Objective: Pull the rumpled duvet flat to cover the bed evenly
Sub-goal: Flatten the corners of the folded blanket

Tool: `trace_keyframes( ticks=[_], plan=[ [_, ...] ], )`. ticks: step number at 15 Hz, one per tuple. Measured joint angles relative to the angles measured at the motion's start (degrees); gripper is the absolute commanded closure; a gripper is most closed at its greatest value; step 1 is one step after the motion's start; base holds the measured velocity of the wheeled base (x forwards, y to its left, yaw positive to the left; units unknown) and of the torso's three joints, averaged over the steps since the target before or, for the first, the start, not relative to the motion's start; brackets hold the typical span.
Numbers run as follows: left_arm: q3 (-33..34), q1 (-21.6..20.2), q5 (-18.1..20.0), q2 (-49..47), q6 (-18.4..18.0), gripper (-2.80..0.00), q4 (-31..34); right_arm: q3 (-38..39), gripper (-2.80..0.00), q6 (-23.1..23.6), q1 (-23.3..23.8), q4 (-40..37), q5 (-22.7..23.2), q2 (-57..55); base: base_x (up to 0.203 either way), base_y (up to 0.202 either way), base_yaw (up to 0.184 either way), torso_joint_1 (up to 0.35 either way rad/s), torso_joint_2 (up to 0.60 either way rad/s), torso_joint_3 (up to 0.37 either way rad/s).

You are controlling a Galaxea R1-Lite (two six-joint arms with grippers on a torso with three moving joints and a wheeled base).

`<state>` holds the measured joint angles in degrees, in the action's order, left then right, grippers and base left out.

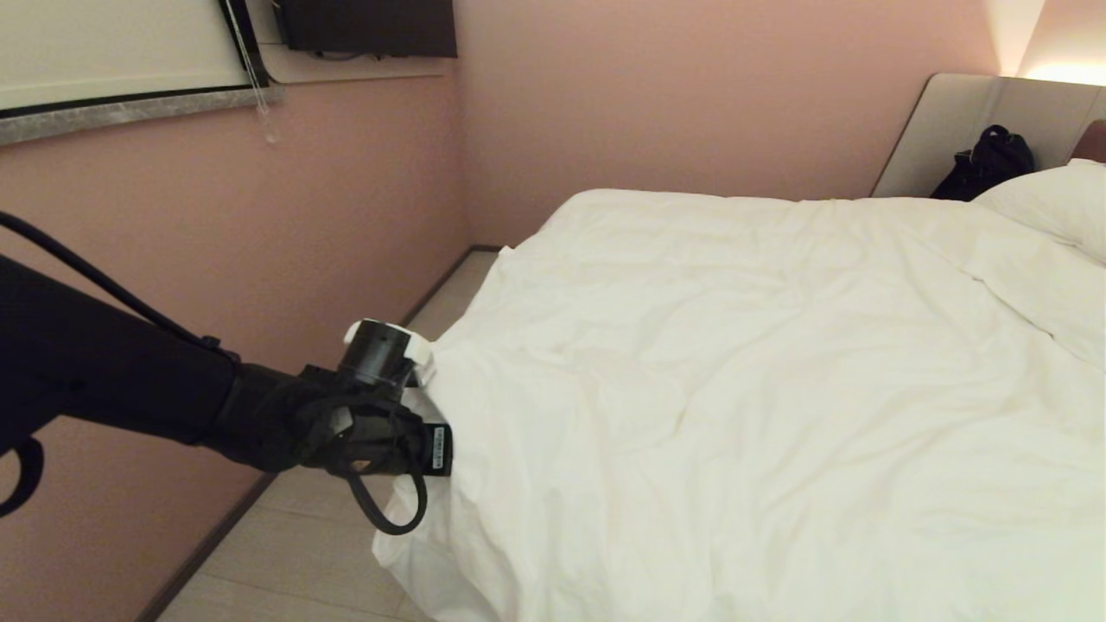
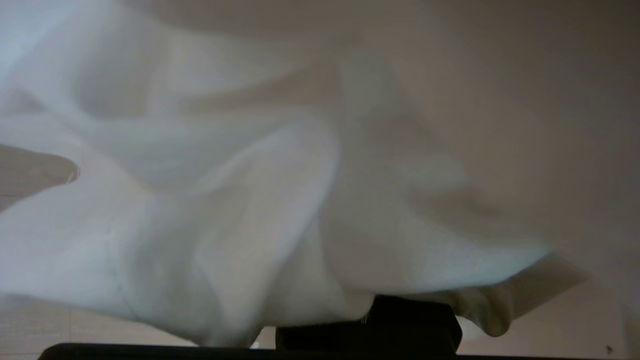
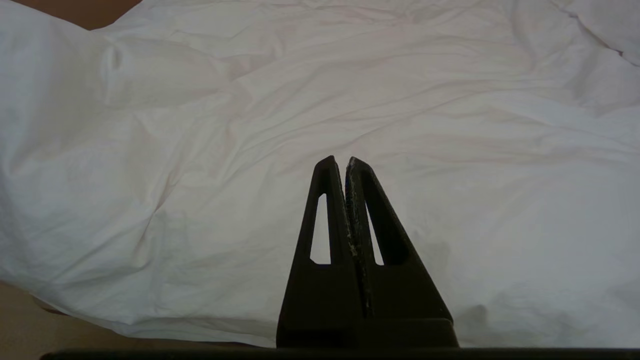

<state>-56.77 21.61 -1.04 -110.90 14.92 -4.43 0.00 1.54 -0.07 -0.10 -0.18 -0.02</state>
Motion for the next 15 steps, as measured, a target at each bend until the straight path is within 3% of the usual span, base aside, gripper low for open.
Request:
trace_keyframes(
  ticks=[15],
  plan=[
    [-9.08, 0.54, 0.64, -3.94, 1.63, 0.00, 13.16, 0.00, 0.00, 0.00, 0.00, 0.05, 0.02, 0.00, 0.000, 0.000, 0.000, 0.000, 0.00, 0.000]
  ],
)
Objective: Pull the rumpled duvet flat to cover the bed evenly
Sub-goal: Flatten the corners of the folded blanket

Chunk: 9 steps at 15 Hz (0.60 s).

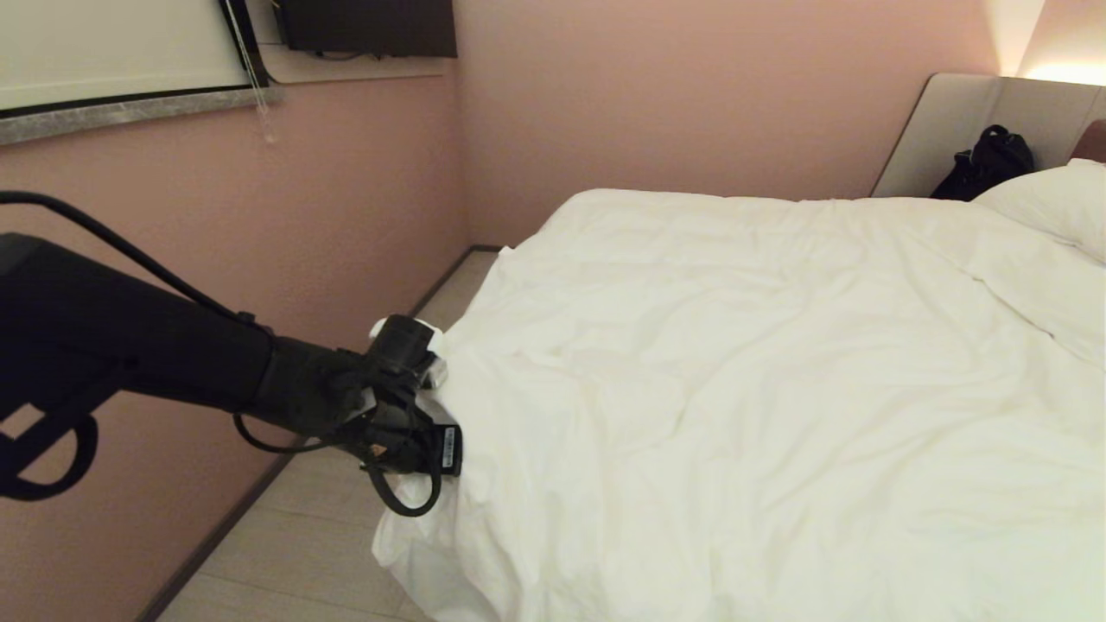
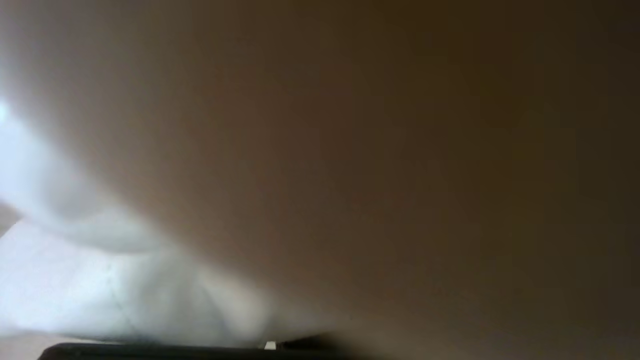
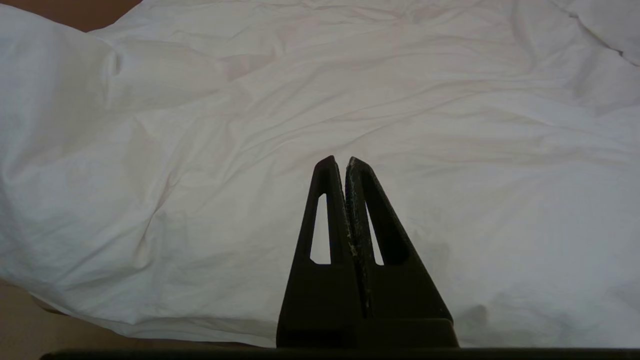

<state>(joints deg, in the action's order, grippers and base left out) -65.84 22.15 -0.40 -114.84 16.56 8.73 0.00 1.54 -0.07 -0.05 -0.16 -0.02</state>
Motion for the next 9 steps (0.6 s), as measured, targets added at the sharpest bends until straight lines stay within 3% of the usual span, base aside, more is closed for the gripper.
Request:
trace_keyframes(
  ticks=[9],
  plan=[
    [-6.04, 0.53, 0.65, -4.00, 1.81, 0.00, 4.76, 0.00, 0.00, 0.00, 0.00, -0.02, -0.02, 0.00, 0.000, 0.000, 0.000, 0.000, 0.00, 0.000]
  ],
)
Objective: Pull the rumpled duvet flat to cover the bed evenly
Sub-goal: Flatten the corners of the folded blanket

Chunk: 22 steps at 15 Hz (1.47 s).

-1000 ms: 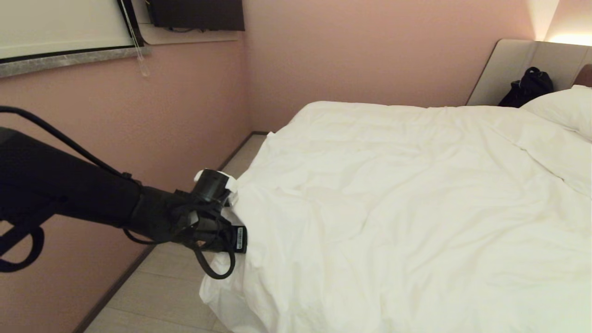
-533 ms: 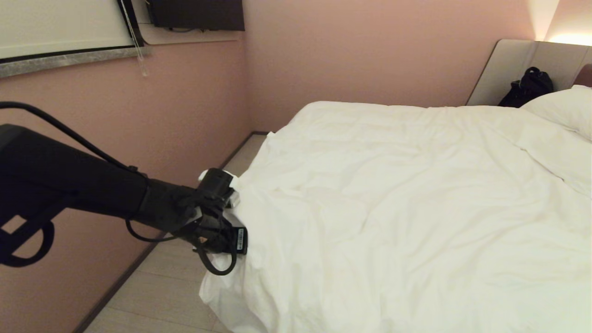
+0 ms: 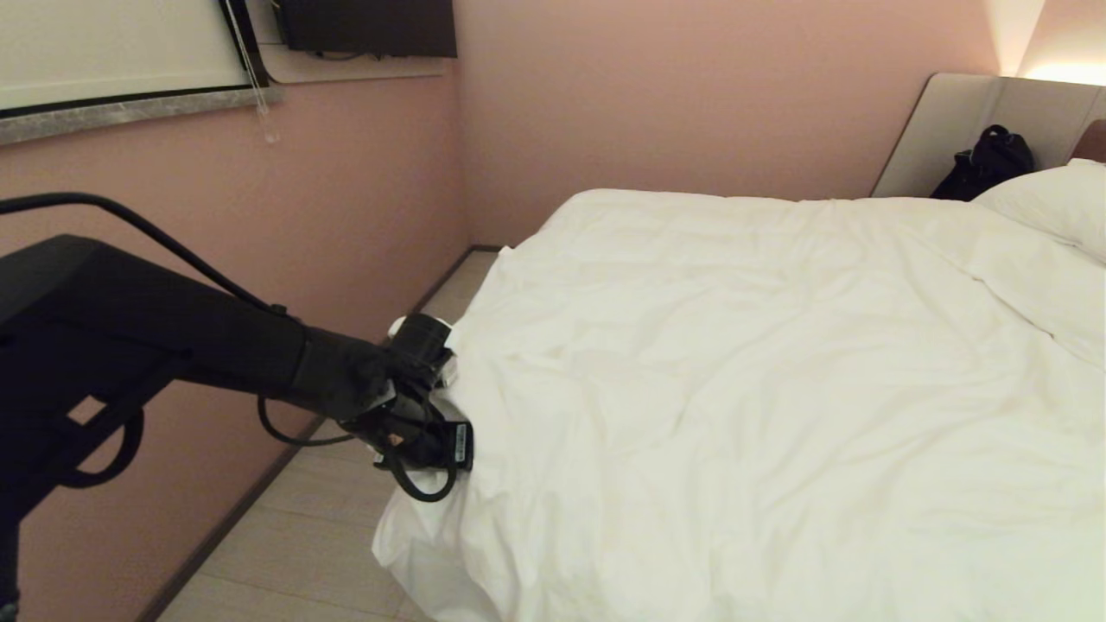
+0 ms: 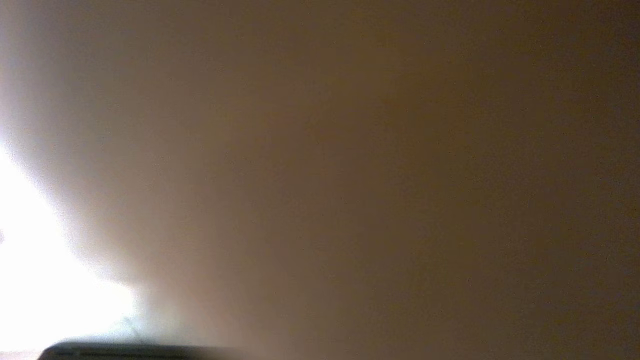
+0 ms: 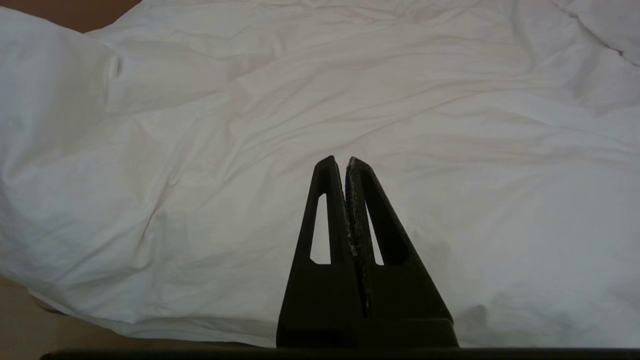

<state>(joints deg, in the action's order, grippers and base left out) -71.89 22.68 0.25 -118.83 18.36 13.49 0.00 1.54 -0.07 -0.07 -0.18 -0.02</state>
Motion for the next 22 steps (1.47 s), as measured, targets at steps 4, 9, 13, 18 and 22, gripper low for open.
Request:
trace_keyframes(
  ticks=[4, 9, 13, 18, 22],
  plan=[
    [-2.23, 0.17, 0.87, -2.17, 1.47, 0.00, 1.78, 0.00, 0.00, 0.01, 0.00, 0.05, 0.00, 0.00, 0.000, 0.000, 0.000, 0.000, 0.00, 0.000],
    [-2.32, 0.19, 0.61, -2.60, 1.86, 0.00, 1.27, 0.00, 0.00, 0.01, 0.00, 0.00, 0.00, 0.00, 0.000, 0.000, 0.000, 0.000, 0.00, 0.000],
    [-2.00, 0.00, 0.76, -2.66, 2.27, -2.80, 1.31, 0.00, 0.00, 0.02, 0.00, 0.01, 0.00, 0.00, 0.000, 0.000, 0.000, 0.000, 0.00, 0.000],
    [-0.35, -0.42, 0.31, -0.50, 3.06, -2.80, 1.73, 0.00, 0.00, 0.02, 0.00, 0.00, 0.01, 0.00, 0.000, 0.000, 0.000, 0.000, 0.00, 0.000],
    [6.67, -2.34, 0.02, 3.97, 2.34, -2.80, 1.33, 0.00, 0.00, 0.02, 0.00, 0.02, 0.00, 0.00, 0.000, 0.000, 0.000, 0.000, 0.00, 0.000]
  ],
)
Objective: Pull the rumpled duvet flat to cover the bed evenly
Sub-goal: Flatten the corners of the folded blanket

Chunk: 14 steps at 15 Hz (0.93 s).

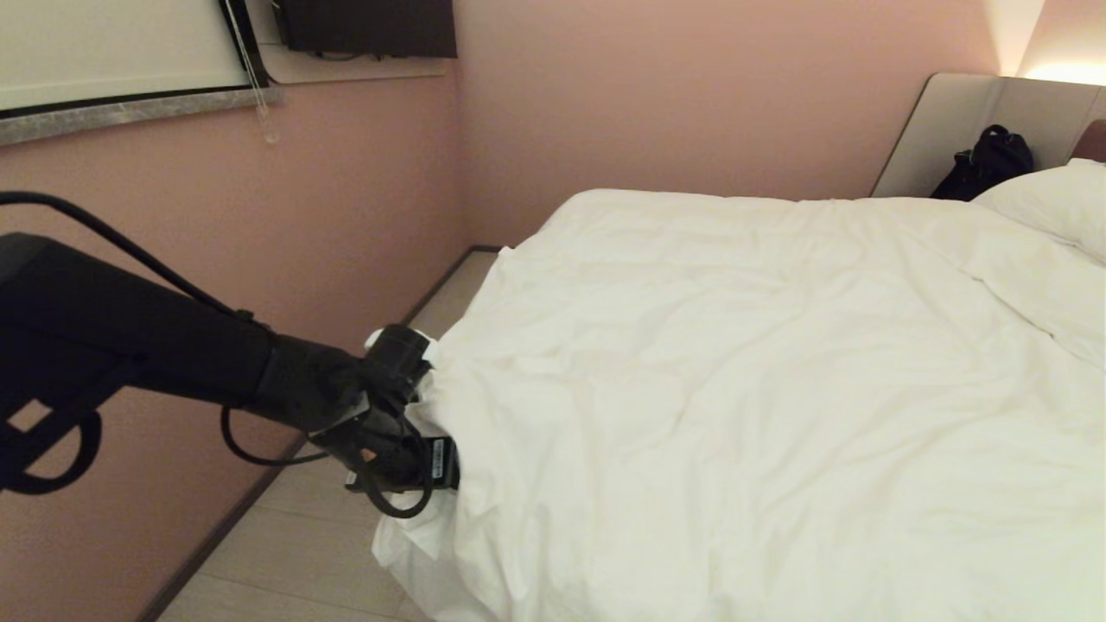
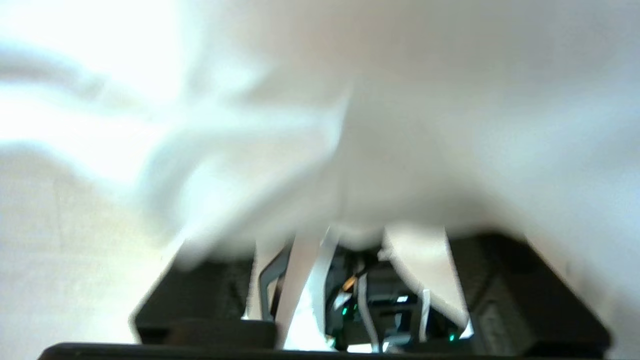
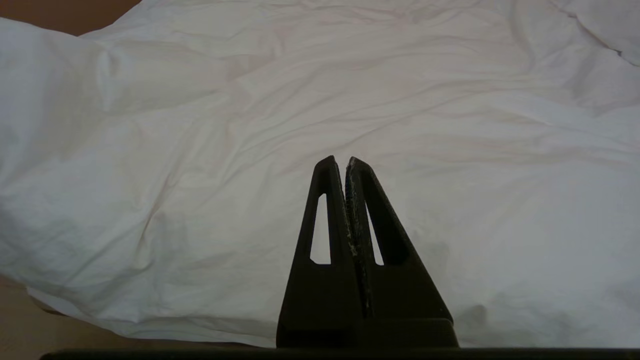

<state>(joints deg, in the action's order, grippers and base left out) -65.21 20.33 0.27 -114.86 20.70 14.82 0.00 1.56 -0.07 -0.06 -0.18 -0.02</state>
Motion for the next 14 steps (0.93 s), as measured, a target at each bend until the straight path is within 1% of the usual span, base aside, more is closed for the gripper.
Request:
trace_keyframes(
  ticks=[2, 4, 6, 9, 10, 11, 12, 14],
  plan=[
    [4.82, -0.95, -0.06, 2.56, -0.06, -2.80, -0.68, 0.00, 0.00, -0.02, 0.00, 0.01, 0.00, 0.00, 0.000, 0.000, 0.000, 0.000, 0.00, 0.000],
    [10.12, -1.39, 0.40, 4.93, 0.29, -2.80, -3.25, 0.00, 0.00, -0.01, 0.00, -0.01, 0.00, 0.00, 0.000, 0.000, 0.000, 0.000, 0.00, 0.000],
    [15.08, -1.65, 0.78, 6.24, 1.11, -2.80, -7.59, 0.00, 0.00, -0.02, 0.00, 0.01, 0.00, 0.00, 0.000, 0.000, 0.000, 0.000, 0.00, 0.000],
    [21.44, -1.68, 0.89, 6.79, 2.25, -2.80, -16.38, 0.00, 0.00, -0.01, 0.00, -0.02, 0.02, 0.00, 0.000, 0.000, 0.000, 0.000, 0.00, 0.000],
    [22.72, -1.68, 0.94, 6.70, 2.26, -1.49, -18.72, 0.00, 0.00, -0.02, 0.00, 0.01, 0.02, 0.00, 0.000, 0.000, 0.000, 0.000, 0.00, 0.000],
    [23.64, -1.68, 0.91, 6.43, 2.28, 0.00, -20.47, 0.00, 0.00, -0.02, 0.00, -0.02, 0.02, 0.00, 0.000, 0.000, 0.000, 0.000, 0.00, 0.000],
    [24.53, -1.68, 0.77, 5.97, 2.40, 0.00, -22.36, 0.00, 0.00, -0.02, 0.00, -0.04, 0.02, 0.00, 0.000, 0.000, 0.000, 0.000, 0.00, 0.000],
    [27.46, -1.68, 0.55, 4.79, 2.97, 0.00, -28.22, 0.00, 0.00, 0.00, 0.00, -0.02, 0.00, 0.00, 0.000, 0.000, 0.000, 0.000, 0.00, 0.000]
  ],
)
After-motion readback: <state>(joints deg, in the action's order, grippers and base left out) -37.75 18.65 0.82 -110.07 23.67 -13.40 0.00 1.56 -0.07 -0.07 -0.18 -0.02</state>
